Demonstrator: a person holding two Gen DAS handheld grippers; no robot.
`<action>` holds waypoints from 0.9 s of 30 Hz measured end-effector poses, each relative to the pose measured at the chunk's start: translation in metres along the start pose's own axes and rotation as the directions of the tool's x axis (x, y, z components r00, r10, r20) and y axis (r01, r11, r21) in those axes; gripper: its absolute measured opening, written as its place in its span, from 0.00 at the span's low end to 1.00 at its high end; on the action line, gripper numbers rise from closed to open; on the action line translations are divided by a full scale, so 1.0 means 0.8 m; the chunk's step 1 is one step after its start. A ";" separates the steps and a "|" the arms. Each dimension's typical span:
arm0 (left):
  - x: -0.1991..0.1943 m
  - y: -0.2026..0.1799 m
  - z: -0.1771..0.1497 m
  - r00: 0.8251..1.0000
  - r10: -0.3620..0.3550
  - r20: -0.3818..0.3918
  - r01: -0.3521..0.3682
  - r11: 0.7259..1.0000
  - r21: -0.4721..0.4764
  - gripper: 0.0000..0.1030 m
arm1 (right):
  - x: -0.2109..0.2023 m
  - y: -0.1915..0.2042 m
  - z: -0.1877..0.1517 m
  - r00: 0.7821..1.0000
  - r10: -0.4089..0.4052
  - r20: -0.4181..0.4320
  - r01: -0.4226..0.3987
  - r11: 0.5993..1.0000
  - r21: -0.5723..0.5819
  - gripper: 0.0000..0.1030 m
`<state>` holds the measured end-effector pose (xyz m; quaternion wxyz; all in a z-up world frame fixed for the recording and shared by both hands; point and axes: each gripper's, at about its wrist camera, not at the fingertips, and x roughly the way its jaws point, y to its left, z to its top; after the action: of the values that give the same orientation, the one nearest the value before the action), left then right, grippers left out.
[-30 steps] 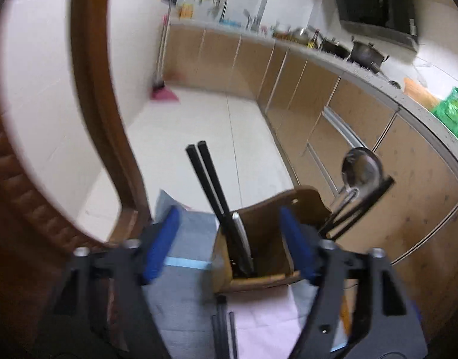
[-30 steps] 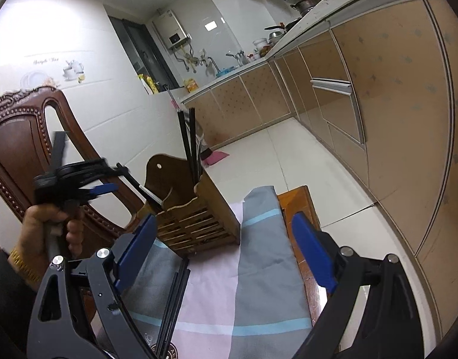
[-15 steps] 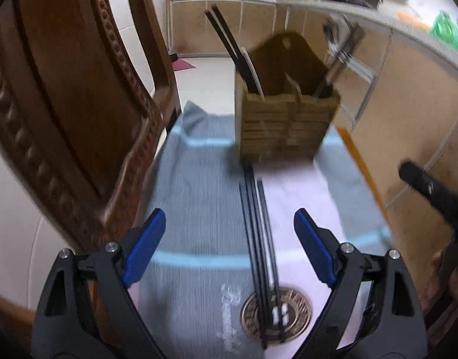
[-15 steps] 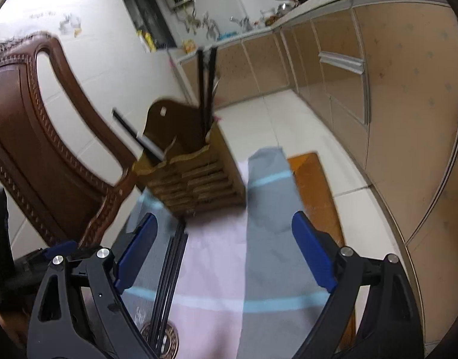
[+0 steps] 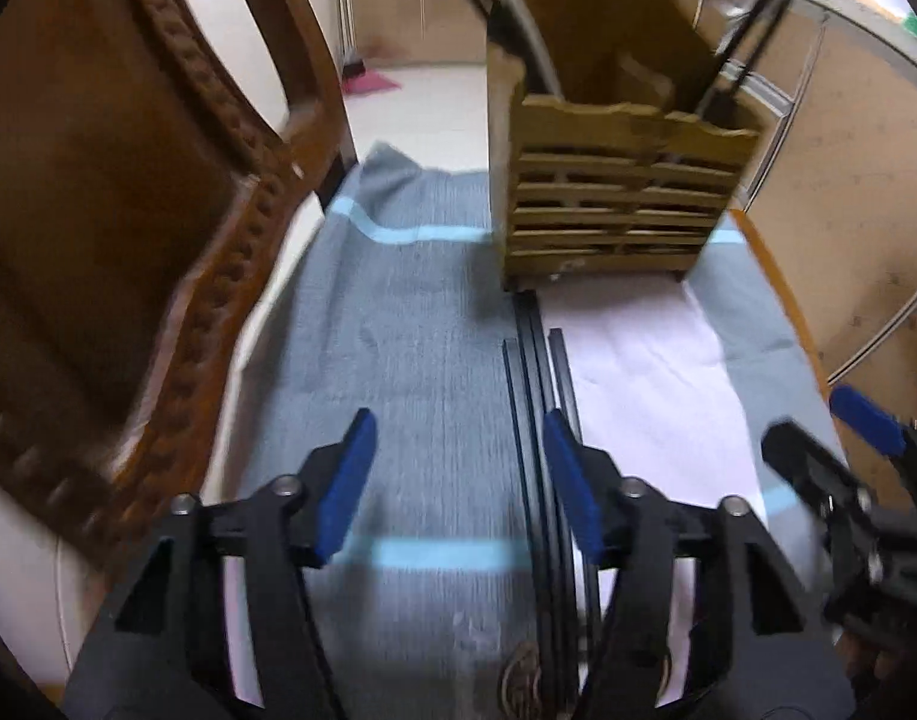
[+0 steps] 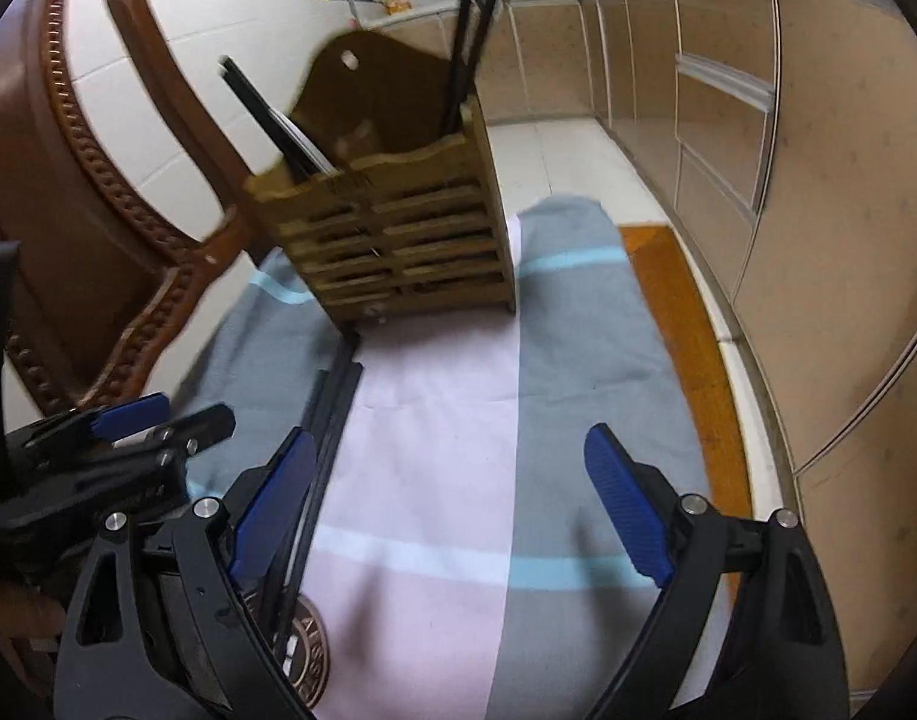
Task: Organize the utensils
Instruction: 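Lower both grippers to the black chopsticks lying on the cloth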
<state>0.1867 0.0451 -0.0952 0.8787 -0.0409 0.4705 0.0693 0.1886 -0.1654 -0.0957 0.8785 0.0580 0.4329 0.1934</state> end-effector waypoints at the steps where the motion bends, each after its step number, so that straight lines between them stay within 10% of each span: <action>1: 0.009 0.002 0.003 1.000 -0.006 -0.012 0.006 1.000 -0.007 0.51 | 0.006 -0.001 0.000 1.000 0.001 -0.009 -0.001 1.000 0.006 0.86; 27: 0.090 -0.014 0.043 0.992 -0.027 -0.126 0.029 1.000 0.010 0.41 | 0.051 -0.003 0.001 0.999 -0.001 -0.039 0.001 1.000 -0.011 0.86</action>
<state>0.2561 0.0444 -0.1362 0.8484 -0.0467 0.5248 0.0514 0.2123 -0.1516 -0.1255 0.8704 0.0491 0.4488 0.1965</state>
